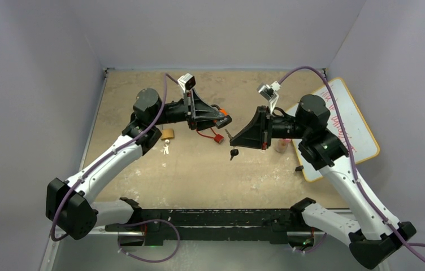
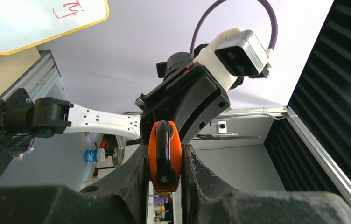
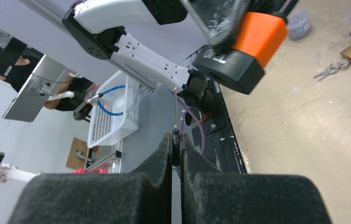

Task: Unlock with the key

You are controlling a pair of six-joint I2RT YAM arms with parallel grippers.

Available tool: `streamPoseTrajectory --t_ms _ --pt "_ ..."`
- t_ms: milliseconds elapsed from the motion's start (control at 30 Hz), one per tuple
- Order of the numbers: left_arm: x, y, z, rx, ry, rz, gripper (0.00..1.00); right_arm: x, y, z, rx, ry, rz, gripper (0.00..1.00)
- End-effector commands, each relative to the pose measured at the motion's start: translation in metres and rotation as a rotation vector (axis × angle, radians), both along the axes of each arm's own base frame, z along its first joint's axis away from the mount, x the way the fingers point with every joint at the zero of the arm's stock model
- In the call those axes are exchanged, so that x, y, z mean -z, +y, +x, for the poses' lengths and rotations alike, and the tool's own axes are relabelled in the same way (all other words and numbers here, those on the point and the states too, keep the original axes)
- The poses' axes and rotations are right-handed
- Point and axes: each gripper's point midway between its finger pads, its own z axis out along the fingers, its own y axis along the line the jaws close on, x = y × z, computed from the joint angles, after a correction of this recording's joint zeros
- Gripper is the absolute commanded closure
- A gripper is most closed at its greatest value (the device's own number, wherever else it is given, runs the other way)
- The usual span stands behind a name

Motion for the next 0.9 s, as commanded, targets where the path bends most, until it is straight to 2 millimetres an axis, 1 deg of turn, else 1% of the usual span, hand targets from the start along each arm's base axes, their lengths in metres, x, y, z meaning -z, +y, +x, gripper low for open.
streamPoseTrajectory --t_ms 0,200,467,600,733,867 --pt "-0.026 0.008 -0.014 0.002 -0.102 -0.046 1.00 -0.002 0.003 0.013 0.062 0.016 0.005 1.00" --pt "-0.026 0.009 -0.015 0.003 -0.107 -0.045 1.00 0.002 0.003 0.025 0.126 0.038 -0.007 1.00" --pt "-0.029 0.009 -0.015 0.003 -0.113 -0.052 1.00 0.008 0.008 0.023 0.101 0.130 0.030 1.00" --pt "-0.029 0.009 -0.016 0.006 -0.118 -0.054 1.00 0.011 0.009 0.027 0.112 0.150 0.019 1.00" --pt "-0.025 0.009 -0.017 0.009 -0.128 -0.040 1.00 0.006 0.010 0.030 0.122 0.163 0.026 1.00" --pt "-0.021 0.009 -0.018 0.010 -0.151 -0.019 1.00 0.003 0.011 0.033 0.142 0.211 0.037 1.00"
